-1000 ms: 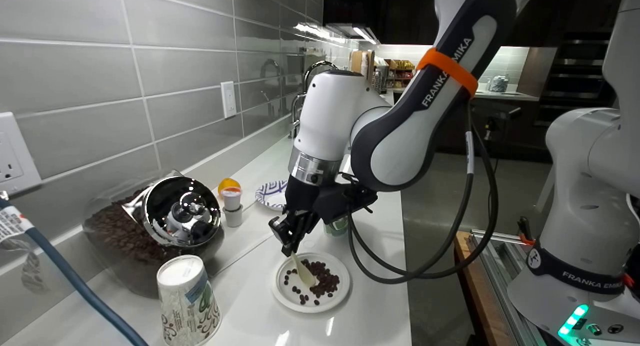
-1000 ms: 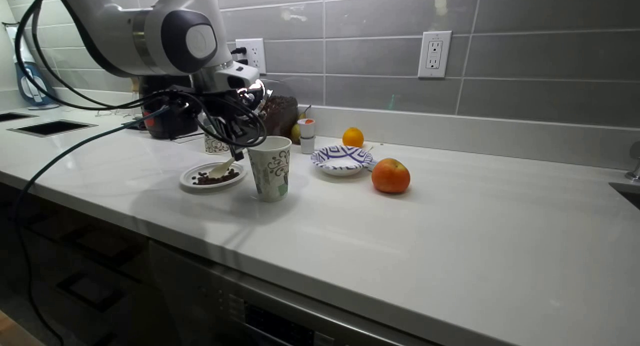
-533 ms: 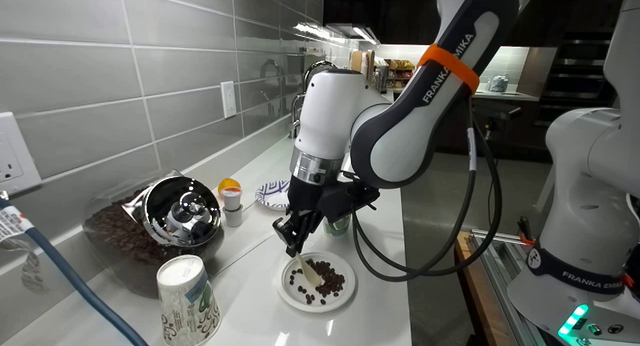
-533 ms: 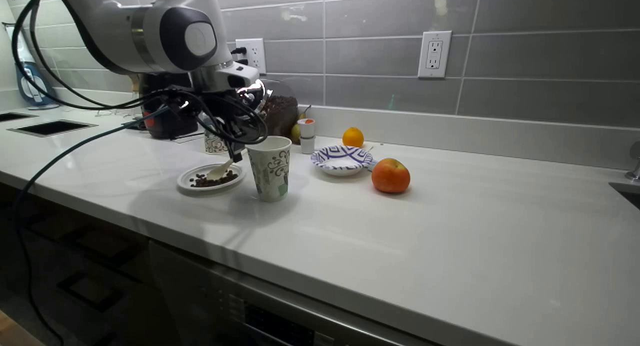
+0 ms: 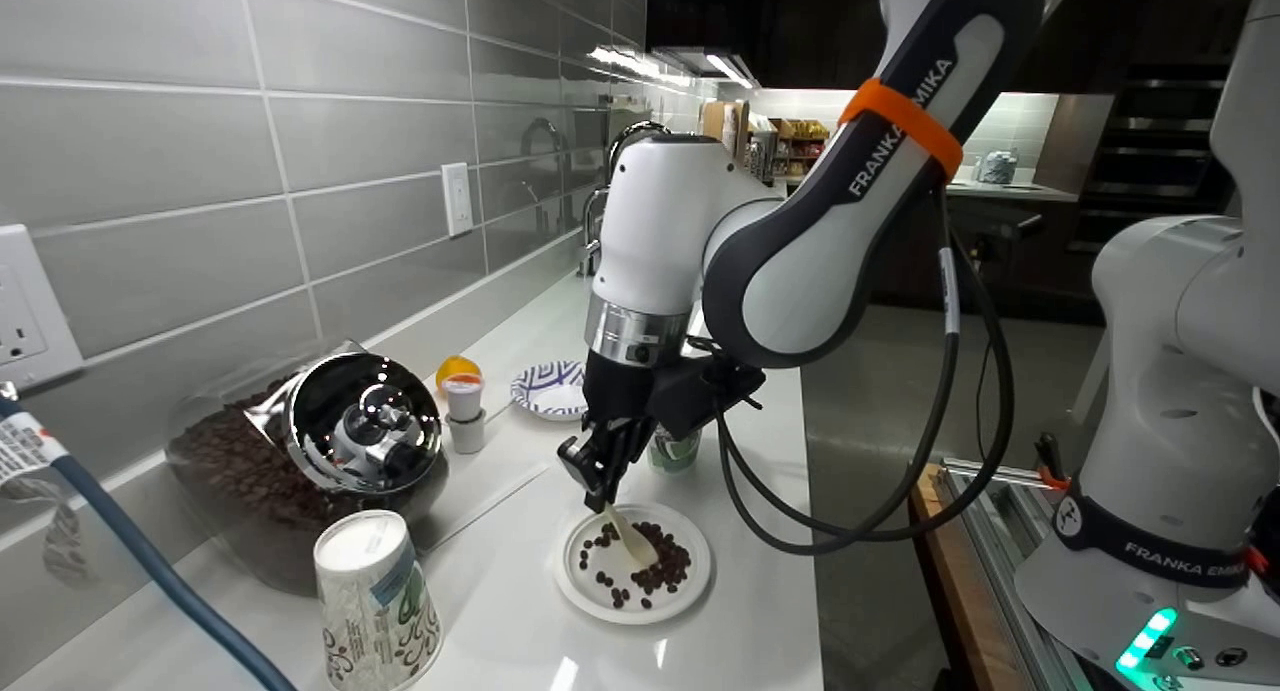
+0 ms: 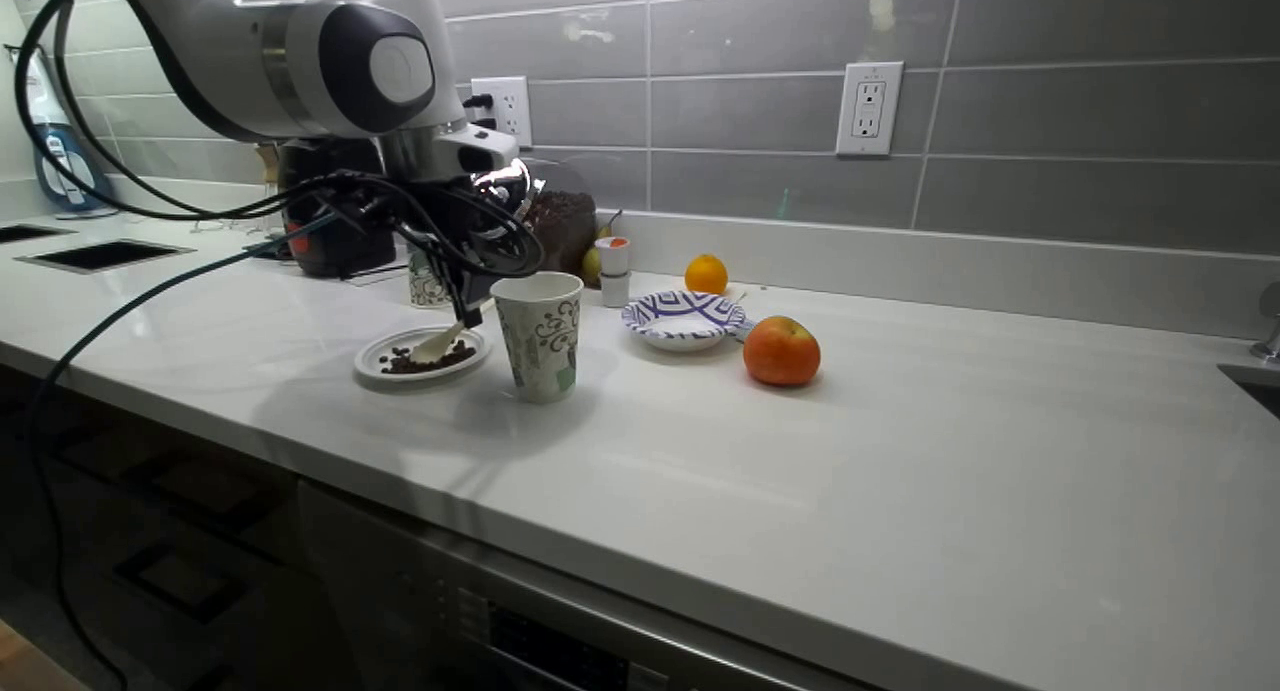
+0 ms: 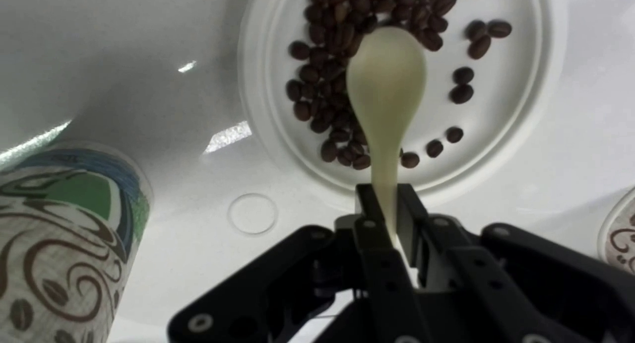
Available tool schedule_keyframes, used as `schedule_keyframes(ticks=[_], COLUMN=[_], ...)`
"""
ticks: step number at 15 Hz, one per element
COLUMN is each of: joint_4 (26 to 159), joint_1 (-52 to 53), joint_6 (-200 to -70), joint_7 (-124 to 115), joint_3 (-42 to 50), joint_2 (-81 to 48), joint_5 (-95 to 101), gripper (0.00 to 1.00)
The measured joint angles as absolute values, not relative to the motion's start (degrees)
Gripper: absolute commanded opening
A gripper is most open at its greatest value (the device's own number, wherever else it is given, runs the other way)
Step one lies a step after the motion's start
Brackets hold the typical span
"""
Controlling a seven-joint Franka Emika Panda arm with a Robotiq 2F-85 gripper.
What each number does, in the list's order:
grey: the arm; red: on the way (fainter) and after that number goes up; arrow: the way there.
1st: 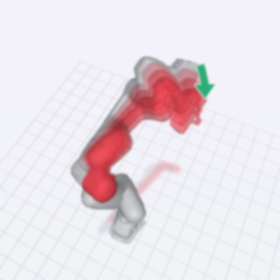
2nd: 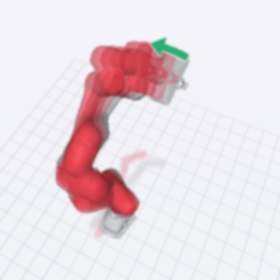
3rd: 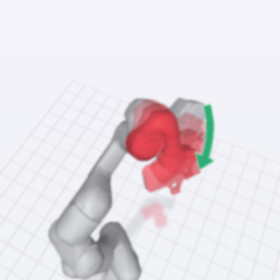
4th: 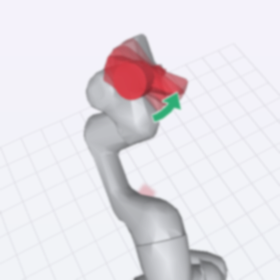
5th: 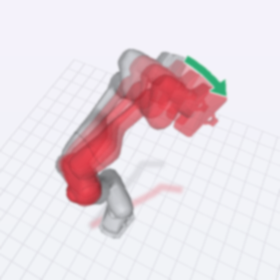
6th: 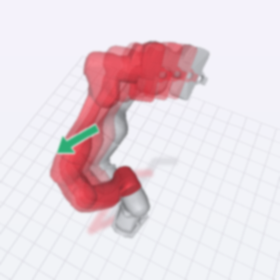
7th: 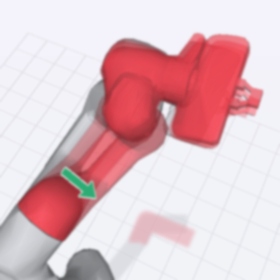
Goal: Use the spoon to put the contents on the plate in the cup
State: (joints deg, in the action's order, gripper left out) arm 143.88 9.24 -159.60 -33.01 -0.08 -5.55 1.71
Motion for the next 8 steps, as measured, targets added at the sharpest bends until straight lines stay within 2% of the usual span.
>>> schedule_keyframes(ticks=[8], joint_4=[143.9], joint_1=[9.1], joint_6=[-159.24], joint_7=[-32.97], joint_3=[0.07], joint_2=[-5.46], joint_5=[7.52], gripper=[0.03])
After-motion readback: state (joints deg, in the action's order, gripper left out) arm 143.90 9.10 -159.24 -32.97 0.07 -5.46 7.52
